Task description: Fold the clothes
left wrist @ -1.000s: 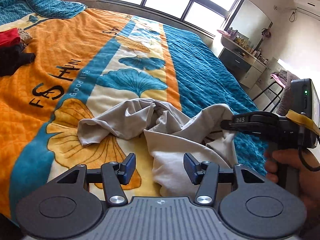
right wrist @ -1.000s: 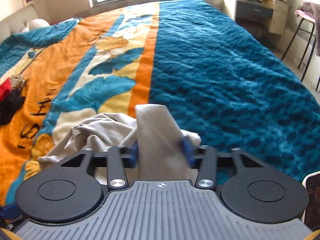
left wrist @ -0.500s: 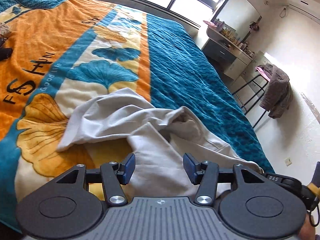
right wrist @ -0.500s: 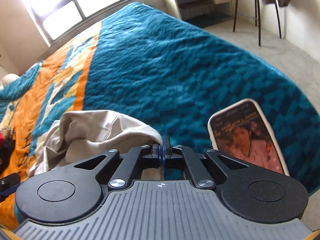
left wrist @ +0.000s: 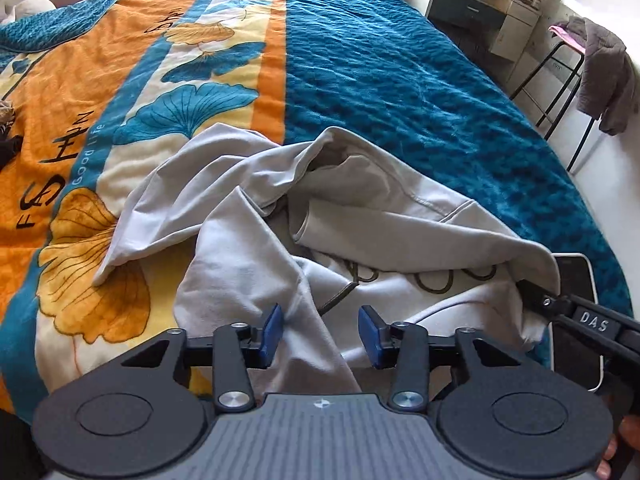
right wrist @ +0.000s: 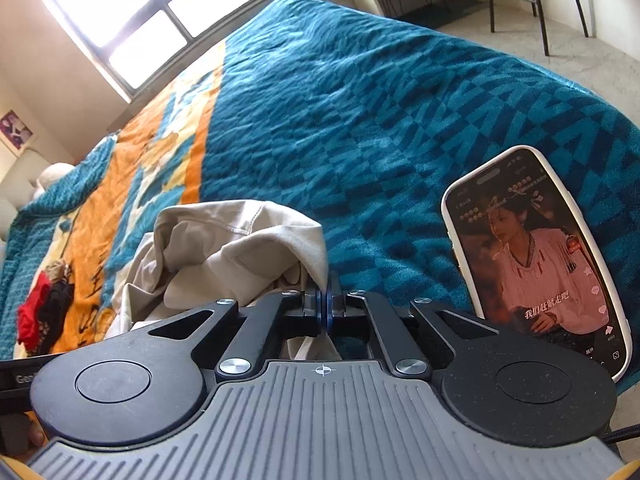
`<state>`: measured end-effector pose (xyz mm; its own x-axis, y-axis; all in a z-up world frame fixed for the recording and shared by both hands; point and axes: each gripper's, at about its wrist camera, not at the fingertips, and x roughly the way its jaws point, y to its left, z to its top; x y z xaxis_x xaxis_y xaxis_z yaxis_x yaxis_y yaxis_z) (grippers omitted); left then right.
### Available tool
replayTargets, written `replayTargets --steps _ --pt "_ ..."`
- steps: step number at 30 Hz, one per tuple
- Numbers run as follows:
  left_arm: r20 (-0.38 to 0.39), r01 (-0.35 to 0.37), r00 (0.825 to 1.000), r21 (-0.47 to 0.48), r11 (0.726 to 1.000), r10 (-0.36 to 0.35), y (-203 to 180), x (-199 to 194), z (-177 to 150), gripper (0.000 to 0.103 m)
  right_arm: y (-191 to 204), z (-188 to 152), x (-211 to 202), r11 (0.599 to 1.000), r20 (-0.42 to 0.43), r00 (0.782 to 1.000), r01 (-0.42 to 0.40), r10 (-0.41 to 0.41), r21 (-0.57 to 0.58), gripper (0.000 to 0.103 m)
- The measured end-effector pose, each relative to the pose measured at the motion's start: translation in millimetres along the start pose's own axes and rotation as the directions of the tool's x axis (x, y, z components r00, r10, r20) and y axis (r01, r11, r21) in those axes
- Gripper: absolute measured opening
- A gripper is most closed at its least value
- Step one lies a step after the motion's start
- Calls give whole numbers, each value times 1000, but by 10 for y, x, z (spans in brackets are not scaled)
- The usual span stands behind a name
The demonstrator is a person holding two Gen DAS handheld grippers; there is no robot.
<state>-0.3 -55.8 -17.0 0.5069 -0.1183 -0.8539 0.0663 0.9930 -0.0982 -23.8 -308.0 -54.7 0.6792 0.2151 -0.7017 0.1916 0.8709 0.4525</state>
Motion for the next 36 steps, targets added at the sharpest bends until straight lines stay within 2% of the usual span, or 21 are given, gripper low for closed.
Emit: replayTargets --steps 1,3,10,12,14,15,16,17,18,21,25,31,36 --pt "5 1 1000 -1 1000 -1 49 -17 -23 9 0 -2 -7 1000 0 1000 -5 5 1 3" --pt "25 28 999 -31 999 -27 212 -78 -80 1 1 -9 -24 1000 3 1000 -13 13 2 3" --pt "137 7 990 -154 988 14 899 -561 -487 0 -83 -63 -63 995 -26 998 -55 57 83 3" --pt "133 28 991 -177 984 -4 1057 -660 -610 1 -117 -102 -41 989 -60 994 -78 86 126 3" --pt "135 92 989 -235 968 -62 1189 -673 -713 2 -111 -167 -13 986 -97 990 -93 107 141 3" --pt "138 128 986 -268 955 -93 1252 -671 -762 6 -93 -197 -1 986 -109 988 -94 109 140 3" --pt "142 143 984 -288 947 -106 1287 -661 -790 15 -70 -225 6 986 -112 987 -95 111 137 8" --pt "149 145 983 -301 943 -104 1295 -648 -799 36 -60 -231 4 985 -112 987 -97 114 142 12" --pt "163 149 981 -311 939 -101 1296 -640 -794 46 -50 -234 0 984 -112 987 -100 117 148 12" --pt "192 172 974 -294 940 -118 1260 -610 -724 47 -22 -217 -31 983 -101 988 -105 121 151 13" --pt "181 154 977 -217 964 -115 1117 -490 -569 46 -11 -159 -81 988 -75 993 -81 91 129 25" --pt "140 123 985 -157 980 -101 946 -304 -474 42 30 -117 -70 994 -76 995 -51 58 93 25" --pt "119 112 988 -156 981 -94 944 -238 -482 42 85 -108 -66 998 -74 997 -24 27 53 25"
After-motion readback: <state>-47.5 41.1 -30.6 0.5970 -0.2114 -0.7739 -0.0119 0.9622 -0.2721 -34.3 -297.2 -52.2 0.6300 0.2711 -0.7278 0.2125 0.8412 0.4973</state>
